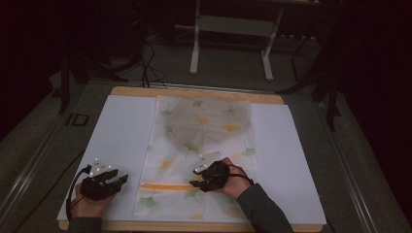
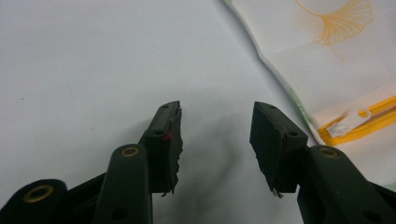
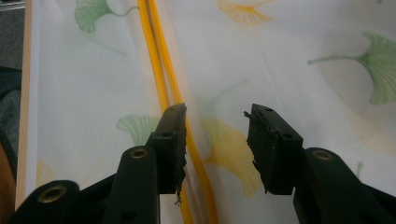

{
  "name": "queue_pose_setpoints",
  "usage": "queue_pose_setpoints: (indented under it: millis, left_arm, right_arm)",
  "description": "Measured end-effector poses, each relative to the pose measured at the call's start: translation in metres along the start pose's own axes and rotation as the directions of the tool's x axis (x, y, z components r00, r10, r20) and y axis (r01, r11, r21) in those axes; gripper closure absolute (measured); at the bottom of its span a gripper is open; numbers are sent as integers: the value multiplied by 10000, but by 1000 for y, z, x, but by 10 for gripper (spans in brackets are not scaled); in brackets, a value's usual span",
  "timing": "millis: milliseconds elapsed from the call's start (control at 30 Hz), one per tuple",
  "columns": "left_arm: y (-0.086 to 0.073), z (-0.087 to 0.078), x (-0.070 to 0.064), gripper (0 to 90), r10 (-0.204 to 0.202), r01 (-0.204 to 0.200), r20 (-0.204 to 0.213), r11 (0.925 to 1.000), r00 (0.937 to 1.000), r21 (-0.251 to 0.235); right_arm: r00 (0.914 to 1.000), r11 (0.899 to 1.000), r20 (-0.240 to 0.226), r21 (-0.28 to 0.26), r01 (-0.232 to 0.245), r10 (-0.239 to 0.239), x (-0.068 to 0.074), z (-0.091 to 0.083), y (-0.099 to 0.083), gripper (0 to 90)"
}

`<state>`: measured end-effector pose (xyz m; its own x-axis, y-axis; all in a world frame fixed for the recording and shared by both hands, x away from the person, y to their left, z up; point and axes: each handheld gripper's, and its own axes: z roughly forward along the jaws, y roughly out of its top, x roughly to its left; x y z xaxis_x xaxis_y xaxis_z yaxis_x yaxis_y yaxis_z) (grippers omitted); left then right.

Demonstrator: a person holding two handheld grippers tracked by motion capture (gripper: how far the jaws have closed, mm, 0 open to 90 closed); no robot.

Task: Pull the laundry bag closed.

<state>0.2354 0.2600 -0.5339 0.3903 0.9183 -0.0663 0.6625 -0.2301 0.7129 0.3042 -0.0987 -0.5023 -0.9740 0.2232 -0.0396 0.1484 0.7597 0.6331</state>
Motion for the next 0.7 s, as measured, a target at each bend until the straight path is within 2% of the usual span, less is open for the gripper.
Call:
queue_pose_setpoints:
  millis: [167, 700]
  left_arm:
    - [0, 0, 1, 541, -46, 46, 70, 10000, 10000, -17]
    - [0, -1, 2, 545, -18, 18, 69, 10000, 10000, 5]
  right_arm:
    - [9997, 9998, -154, -61, 198, -198, 2, 7, 10, 572]
    - [9972, 9980, -632, -495, 380, -411, 12, 27, 30, 619]
